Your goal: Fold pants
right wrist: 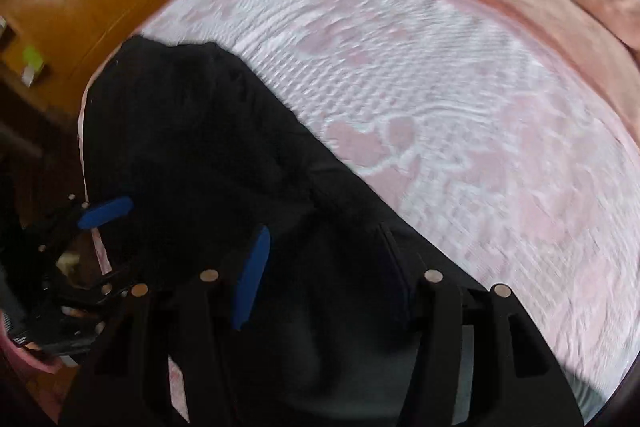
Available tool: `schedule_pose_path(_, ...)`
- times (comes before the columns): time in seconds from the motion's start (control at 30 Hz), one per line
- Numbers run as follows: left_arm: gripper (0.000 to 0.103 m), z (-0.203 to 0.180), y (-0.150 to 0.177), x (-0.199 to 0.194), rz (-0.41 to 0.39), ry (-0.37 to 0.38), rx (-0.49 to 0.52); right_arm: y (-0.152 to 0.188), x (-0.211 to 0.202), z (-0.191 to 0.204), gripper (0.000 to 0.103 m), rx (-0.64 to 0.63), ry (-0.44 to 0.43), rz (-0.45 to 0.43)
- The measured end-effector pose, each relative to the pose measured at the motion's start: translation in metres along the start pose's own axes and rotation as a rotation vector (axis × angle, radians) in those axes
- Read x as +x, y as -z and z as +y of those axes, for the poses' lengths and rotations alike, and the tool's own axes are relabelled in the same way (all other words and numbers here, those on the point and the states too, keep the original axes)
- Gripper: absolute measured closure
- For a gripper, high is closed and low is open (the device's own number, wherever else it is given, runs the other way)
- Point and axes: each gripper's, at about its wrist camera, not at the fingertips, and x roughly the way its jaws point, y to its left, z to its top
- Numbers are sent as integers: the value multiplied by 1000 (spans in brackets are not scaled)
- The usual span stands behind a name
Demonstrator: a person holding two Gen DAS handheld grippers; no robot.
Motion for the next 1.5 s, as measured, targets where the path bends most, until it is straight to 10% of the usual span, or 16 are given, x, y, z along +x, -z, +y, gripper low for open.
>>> schedule_pose_path(0.17, 30, 2, 4, 3, 4, -1, 5, -13, 39, 10, 46, -65, 11, 94)
schedule_pose_path(0.3, 25, 3, 10, 8, 2, 2, 6, -13, 41, 17, 97, -120, 47, 106)
schedule_pose_path(0.43, 24, 5, 13, 8, -18, 5, -11, -15, 12, 9, 102, -72, 66, -8)
schedule_pose_path(0.53, 21, 5, 17, 13, -12, 5, 0, -15, -11, -1, 102, -15, 58, -115)
schedule_pose_path(0.77, 18, 11, 19, 1, -4, 39, -1, -15, 27, 8, 88, -65, 164, -11)
schedule_pose_path(1.1, 18, 61, 4, -10, -29, -82, -77, -73, 27, 47, 47, -102, -16, -39)
schedule_pose_path(1.23, 18, 60, 13, -3, -24, -123, -56, -102, 54, 70, 47, -151, -23, -11)
schedule_pose_path(1.3, 18, 59, 16, -1, -26, -128, -45, -110, 70, 83, 57, -178, -32, 25)
schedule_pose_path(1.37, 18, 60, 17, -3, -35, -134, -46, -114, 79, 93, 94, -215, 9, 39)
schedule_pose_path(1.5, 16, 64, 18, -2, -55, -136, -97, -127, 72, 100, 101, -201, 49, -41)
